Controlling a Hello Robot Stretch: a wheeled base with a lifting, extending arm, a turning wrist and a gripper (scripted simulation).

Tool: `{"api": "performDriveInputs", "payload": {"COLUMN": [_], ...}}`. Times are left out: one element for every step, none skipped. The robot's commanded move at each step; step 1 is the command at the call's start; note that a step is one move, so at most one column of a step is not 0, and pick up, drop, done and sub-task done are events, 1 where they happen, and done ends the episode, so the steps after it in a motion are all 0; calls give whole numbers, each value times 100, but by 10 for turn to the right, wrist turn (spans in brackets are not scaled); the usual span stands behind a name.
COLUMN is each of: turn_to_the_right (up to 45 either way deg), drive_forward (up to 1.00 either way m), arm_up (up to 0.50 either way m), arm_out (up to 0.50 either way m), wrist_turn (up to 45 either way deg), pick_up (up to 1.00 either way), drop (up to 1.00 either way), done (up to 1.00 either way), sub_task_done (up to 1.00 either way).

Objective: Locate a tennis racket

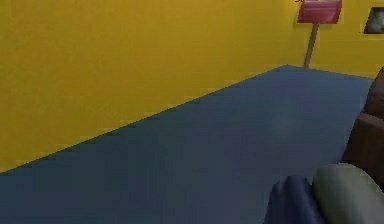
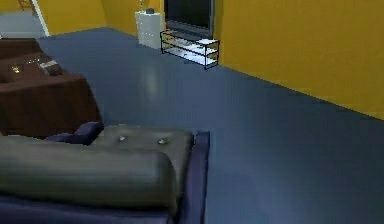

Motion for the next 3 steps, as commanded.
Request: {"api": "performDriveInputs", "payload": {"turn_to_the_right": [-450, -210, 0], "drive_forward": [0, 0, 25], "arm_up": [0, 0, 0], "arm_out": [0, 0, 0], "wrist_turn": [0, 0, 0], "pick_up": [0, 0, 0], "drop": [0, 0, 0], "done": [0, 0, 0], "sub_task_done": [0, 0, 0]}}
